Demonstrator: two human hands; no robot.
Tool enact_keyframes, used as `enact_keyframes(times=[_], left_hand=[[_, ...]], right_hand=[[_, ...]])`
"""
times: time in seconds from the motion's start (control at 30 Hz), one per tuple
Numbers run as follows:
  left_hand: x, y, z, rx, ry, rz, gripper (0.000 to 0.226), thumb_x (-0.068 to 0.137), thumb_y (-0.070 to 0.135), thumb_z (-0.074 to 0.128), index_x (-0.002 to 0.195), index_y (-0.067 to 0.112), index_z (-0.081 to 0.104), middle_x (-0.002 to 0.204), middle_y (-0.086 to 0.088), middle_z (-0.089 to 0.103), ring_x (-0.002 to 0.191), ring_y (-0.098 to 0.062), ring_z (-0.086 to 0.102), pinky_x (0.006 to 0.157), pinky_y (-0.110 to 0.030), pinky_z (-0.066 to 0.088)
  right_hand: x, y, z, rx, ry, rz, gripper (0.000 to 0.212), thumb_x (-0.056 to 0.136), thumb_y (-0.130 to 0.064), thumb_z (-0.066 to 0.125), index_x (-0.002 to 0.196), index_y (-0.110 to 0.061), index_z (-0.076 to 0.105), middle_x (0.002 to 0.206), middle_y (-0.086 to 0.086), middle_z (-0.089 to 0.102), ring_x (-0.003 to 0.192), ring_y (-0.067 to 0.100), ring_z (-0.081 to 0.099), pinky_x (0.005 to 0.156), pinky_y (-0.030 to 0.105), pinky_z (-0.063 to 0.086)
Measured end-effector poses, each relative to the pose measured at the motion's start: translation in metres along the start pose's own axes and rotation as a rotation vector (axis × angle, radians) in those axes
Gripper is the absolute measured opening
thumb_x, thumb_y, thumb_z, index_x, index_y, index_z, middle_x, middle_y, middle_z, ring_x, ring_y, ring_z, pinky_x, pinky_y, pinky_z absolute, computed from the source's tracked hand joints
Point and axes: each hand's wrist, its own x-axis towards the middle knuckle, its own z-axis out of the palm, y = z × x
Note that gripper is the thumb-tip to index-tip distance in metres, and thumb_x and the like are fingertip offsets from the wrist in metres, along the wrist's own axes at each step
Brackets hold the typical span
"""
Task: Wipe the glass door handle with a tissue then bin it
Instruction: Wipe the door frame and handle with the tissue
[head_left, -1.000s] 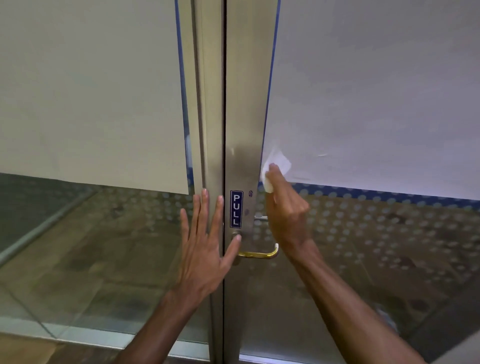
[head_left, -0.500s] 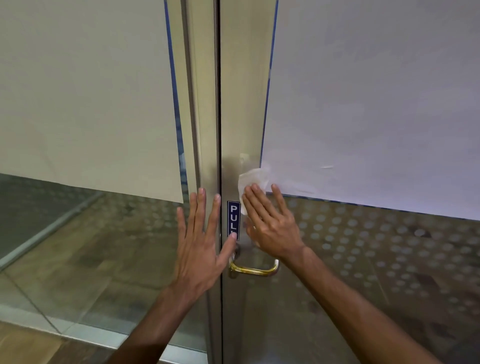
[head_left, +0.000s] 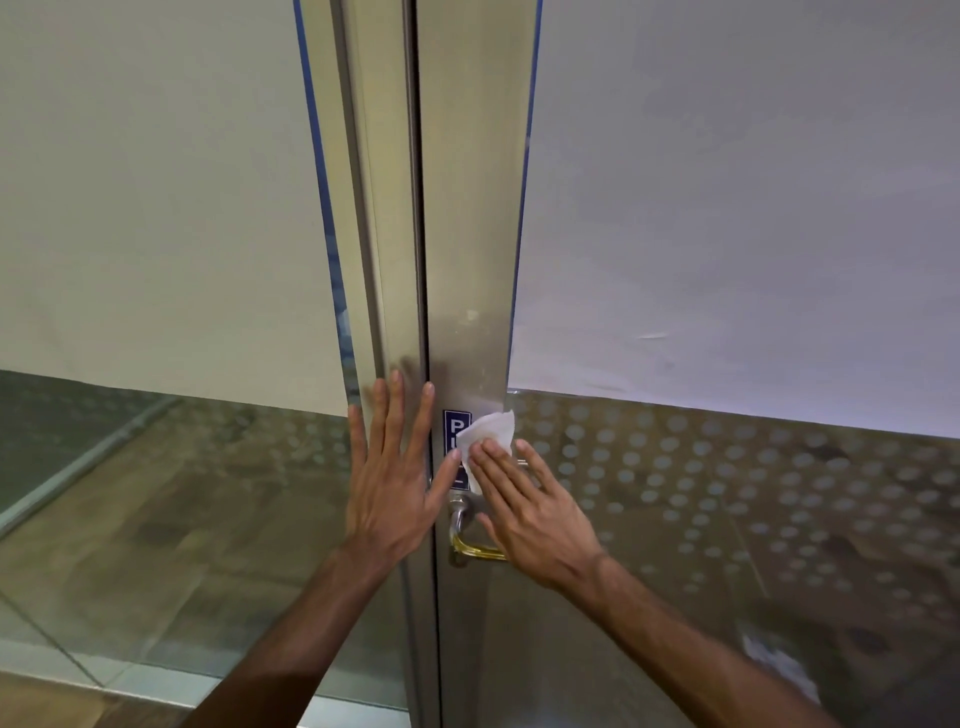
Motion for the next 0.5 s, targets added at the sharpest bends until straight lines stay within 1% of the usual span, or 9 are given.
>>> enact_keyframes(times=[0.13, 0.23, 0.37, 0.43, 0.5], left_hand=[[0.005, -0.005, 0.003, -0.008, 0.006, 0.016, 0.077, 0.105, 0.058, 0.035, 0.167, 0.017, 0.012, 0.175, -0.017, 0.001, 0.163, -0.032, -0.003, 0.129, -0.062, 0.007], [0.013, -0.01, 0.003, -0.004, 0.002, 0.03, 0.08, 0.104, 0.058, 0.039, 0.166, 0.015, 0.012, 0.174, -0.019, 0.001, 0.162, -0.035, -0.002, 0.129, -0.064, 0.006], [0.02, -0.017, 0.008, -0.02, 0.037, 0.062, 0.08, 0.105, 0.058, 0.038, 0.166, 0.015, 0.012, 0.174, -0.018, -0.001, 0.162, -0.031, -0.008, 0.128, -0.065, 0.004], [0.021, -0.019, 0.013, -0.028, 0.049, 0.079, 0.08, 0.105, 0.059, 0.038, 0.166, 0.016, 0.009, 0.174, -0.015, -0.004, 0.162, -0.031, -0.009, 0.128, -0.066, 0.004], [0.021, -0.022, 0.019, -0.041, 0.057, 0.092, 0.08, 0.106, 0.059, 0.038, 0.166, 0.017, 0.007, 0.174, -0.015, -0.005, 0.162, -0.032, -0.007, 0.128, -0.067, 0.005]], right_hand=[[0.01, 0.013, -0.009, -0.044, 0.019, 0.11, 0.07, 0.109, -0.051, 0.027, 0.163, -0.009, 0.013, 0.172, 0.01, 0.008, 0.159, 0.021, 0.008, 0.128, 0.049, 0.0], [0.031, 0.025, -0.02, -0.034, 0.055, 0.167, 0.071, 0.108, -0.055, 0.021, 0.164, -0.013, 0.007, 0.173, 0.006, 0.001, 0.16, 0.02, 0.003, 0.127, 0.051, -0.004], [0.035, 0.022, -0.018, -0.003, 0.046, 0.181, 0.077, 0.107, -0.06, 0.026, 0.164, -0.013, 0.006, 0.173, 0.006, -0.001, 0.16, 0.02, 0.002, 0.127, 0.05, -0.006], [0.023, 0.01, -0.011, 0.02, 0.017, 0.182, 0.077, 0.107, -0.061, 0.025, 0.164, -0.013, 0.008, 0.173, 0.006, 0.0, 0.16, 0.02, 0.003, 0.128, 0.05, -0.003], [0.006, -0.003, -0.003, 0.054, -0.036, 0.175, 0.076, 0.107, -0.061, 0.022, 0.164, -0.013, 0.011, 0.173, 0.006, 0.0, 0.16, 0.02, 0.003, 0.128, 0.05, -0.003]])
